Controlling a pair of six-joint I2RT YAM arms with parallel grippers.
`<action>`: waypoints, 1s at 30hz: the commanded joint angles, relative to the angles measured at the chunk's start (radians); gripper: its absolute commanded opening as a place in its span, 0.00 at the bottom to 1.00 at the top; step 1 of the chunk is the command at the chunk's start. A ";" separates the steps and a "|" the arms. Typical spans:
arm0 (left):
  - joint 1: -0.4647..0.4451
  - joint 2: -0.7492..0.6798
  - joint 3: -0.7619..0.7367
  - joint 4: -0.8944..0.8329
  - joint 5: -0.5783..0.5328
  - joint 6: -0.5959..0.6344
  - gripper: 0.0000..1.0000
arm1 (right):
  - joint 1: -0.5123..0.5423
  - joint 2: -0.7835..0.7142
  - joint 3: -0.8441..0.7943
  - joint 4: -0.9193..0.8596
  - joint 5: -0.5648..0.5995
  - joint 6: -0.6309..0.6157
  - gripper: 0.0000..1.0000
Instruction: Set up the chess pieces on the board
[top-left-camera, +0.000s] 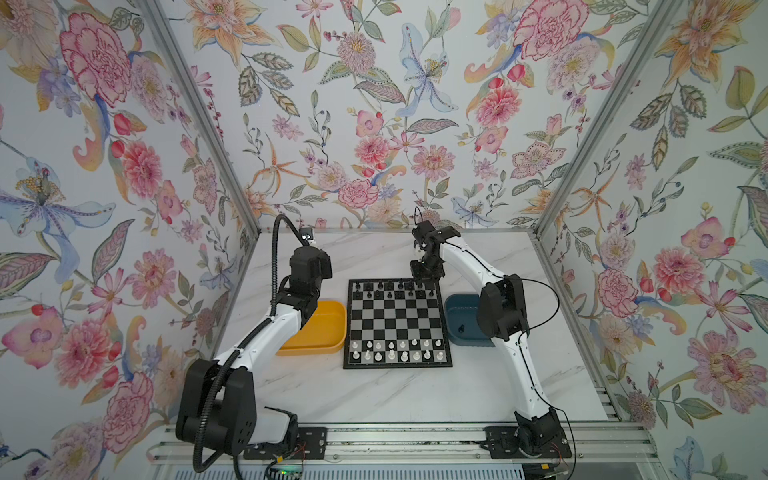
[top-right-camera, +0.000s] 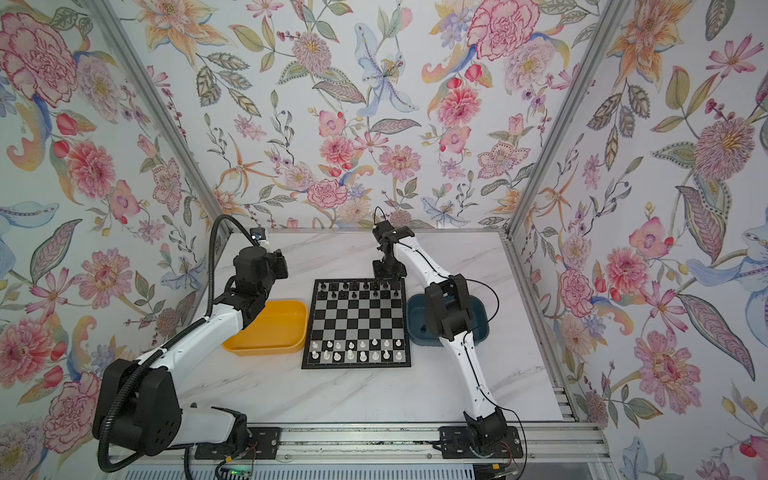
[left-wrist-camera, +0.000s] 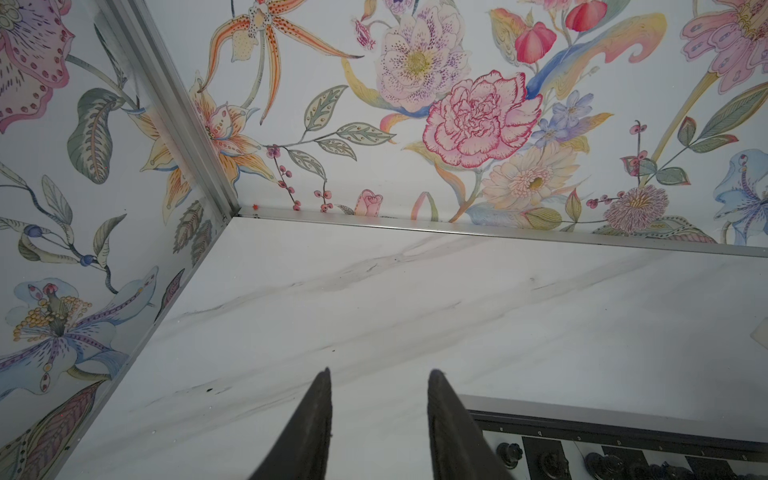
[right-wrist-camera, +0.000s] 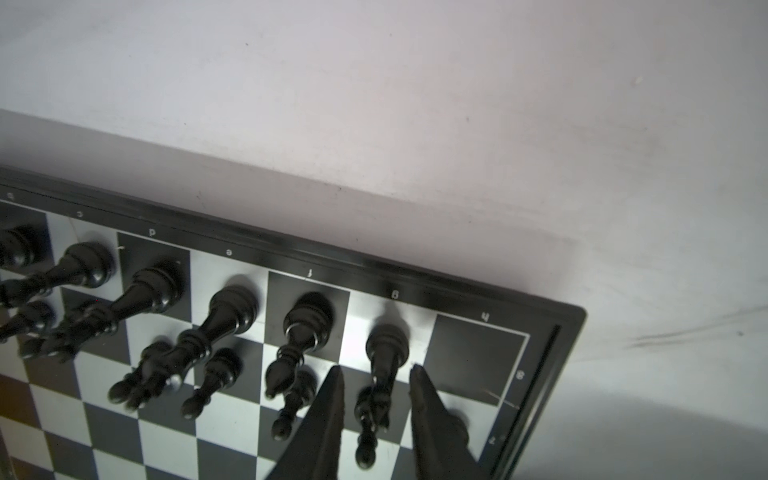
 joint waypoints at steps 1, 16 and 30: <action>0.014 0.003 -0.014 0.018 0.023 -0.011 0.40 | -0.017 -0.062 0.023 -0.021 0.012 0.006 0.30; 0.012 -0.031 -0.046 0.078 0.065 -0.026 0.41 | -0.056 -0.338 -0.140 -0.016 0.093 -0.008 0.32; 0.012 -0.007 -0.022 0.074 0.052 0.006 0.41 | -0.104 -0.797 -0.799 0.150 0.135 0.071 0.34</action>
